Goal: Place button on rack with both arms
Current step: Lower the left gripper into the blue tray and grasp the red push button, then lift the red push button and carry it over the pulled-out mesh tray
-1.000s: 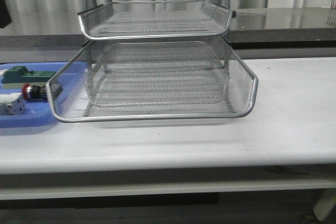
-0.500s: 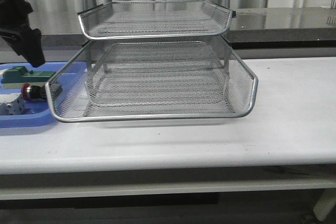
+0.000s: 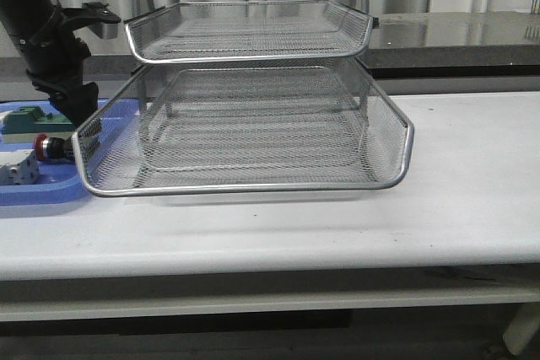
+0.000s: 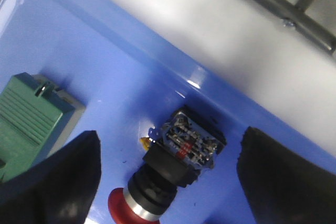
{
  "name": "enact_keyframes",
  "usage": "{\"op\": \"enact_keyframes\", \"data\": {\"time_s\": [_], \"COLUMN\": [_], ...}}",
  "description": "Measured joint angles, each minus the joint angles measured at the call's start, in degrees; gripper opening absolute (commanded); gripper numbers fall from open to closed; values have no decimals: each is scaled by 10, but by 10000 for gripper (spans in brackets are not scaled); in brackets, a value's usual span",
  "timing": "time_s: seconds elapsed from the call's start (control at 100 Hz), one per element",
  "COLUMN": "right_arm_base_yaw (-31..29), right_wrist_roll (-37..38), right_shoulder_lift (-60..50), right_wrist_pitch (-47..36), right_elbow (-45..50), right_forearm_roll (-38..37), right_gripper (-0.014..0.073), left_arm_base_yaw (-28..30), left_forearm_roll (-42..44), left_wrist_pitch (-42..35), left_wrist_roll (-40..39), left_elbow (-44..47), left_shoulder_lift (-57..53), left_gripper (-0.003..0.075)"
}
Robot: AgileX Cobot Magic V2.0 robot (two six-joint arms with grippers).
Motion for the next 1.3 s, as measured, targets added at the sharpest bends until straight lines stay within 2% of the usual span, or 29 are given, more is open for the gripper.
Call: {"op": "enact_keyframes", "data": {"time_s": [0.64,1.14,1.21,1.3], "right_arm_base_yaw": [0,0,0,0], "right_wrist_roll": [0,0,0,0], "right_shoulder_lift": [0,0,0,0], "right_wrist_pitch": [0,0,1,1], "right_elbow": [0,0,0,0], "right_forearm_roll": [0,0,-1,-1], "right_gripper": [-67,-67,-67,-67], "left_arm_base_yaw": [19,22,22,22], "left_forearm_roll": [21,-11,-12,-14], "left_wrist_pitch": [1,5,5,8], "left_wrist_roll": [29,32,33,34], "left_elbow": [-3,-11,-11,-11], "left_shoulder_lift": [20,58,58,58], "left_gripper": [519,508,474,379]}}
